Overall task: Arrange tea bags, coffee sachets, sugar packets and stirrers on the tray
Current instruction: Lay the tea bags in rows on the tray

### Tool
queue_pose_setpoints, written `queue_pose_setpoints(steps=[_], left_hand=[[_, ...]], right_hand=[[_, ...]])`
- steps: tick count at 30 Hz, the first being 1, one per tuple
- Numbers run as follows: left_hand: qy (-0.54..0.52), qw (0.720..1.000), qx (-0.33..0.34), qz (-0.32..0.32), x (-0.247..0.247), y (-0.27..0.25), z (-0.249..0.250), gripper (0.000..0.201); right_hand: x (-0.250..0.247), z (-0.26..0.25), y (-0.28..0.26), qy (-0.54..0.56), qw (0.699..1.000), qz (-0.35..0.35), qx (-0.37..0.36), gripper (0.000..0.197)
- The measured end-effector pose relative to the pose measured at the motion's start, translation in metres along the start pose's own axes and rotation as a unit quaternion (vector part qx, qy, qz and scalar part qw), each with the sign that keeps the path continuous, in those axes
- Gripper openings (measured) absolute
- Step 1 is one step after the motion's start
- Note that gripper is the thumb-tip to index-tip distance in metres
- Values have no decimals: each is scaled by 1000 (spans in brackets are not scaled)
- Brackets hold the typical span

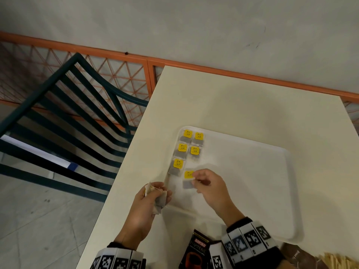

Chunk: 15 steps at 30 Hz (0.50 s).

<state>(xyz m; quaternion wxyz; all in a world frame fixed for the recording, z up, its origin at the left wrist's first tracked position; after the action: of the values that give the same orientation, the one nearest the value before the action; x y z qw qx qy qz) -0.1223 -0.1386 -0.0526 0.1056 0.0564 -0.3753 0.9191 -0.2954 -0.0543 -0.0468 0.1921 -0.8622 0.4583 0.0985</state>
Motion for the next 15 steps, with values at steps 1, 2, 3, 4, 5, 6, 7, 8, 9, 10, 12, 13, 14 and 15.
queue_pose_setpoints(steps=[1, 2, 3, 4, 5, 6, 7, 8, 9, 10, 12, 13, 14, 15], left_hand=[[3, 1000, -1, -1, -1, 0, 0, 16], [5, 1000, -1, -2, -2, -1, 0, 16], [8, 1000, -3, -4, -3, -2, -1, 16], [10, 1000, -5, -5, -4, -2, -1, 16], [11, 1000, -7, -6, -5, -3, -1, 16], [12, 1000, -8, -6, -5, -4, -1, 16], [12, 1000, -10, -6, -6, -4, -1, 16], [9, 1000, -13, -7, -7, -4, -1, 16], [5, 1000, -17, -8, -7, -4, -2, 16], [-2, 1000, -21, -12, -7, -4, -2, 16], [-16, 999, -31, -24, -5, -5, -3, 19], [-23, 999, -36, -31, -4, -5, -4, 21], [-30, 998, -41, -39, -2, -6, -4, 23], [-38, 997, -43, -48, 0, -7, -4, 24]], right_hand=[[-2, 4, 5, 9, 1000, 22, 17, 19], [-3, 7, 10, 11, 999, 40, 26, 17], [-3, 9, 14, 7, 998, 53, 28, 16], [-3, 11, 17, -2, 998, 62, 26, 15], [-2, 12, 20, -12, 997, 68, 22, 14], [-1, 12, 23, -23, 997, 72, 17, 13], [0, 13, 24, -35, 997, 74, 11, 13], [2, 13, 26, -48, 996, 75, 4, 14], [3, 12, 26, -61, 995, 75, -5, 15], [5, 10, 26, -72, 994, 75, -15, 17], [8, 8, 26, -94, 992, 73, -33, 18], [9, 7, 26, -105, 991, 72, -40, 19], [9, 5, 25, -119, 989, 72, -47, 19], [9, 3, 25, -134, 987, 75, -55, 19]])
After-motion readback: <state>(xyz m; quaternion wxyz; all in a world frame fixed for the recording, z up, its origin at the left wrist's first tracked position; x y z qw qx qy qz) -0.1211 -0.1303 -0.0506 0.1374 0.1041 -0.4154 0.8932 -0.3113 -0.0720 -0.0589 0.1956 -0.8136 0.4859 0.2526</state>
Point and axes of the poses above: each hand's wrist, its own y-axis towards the middle knuckle, its own x-axis out of the palm, z = x × y, the point moved 9 cm from there along y, towards the middle knuckle, and after that the axes turned 15 degrees about z, right-handed, at the moved point
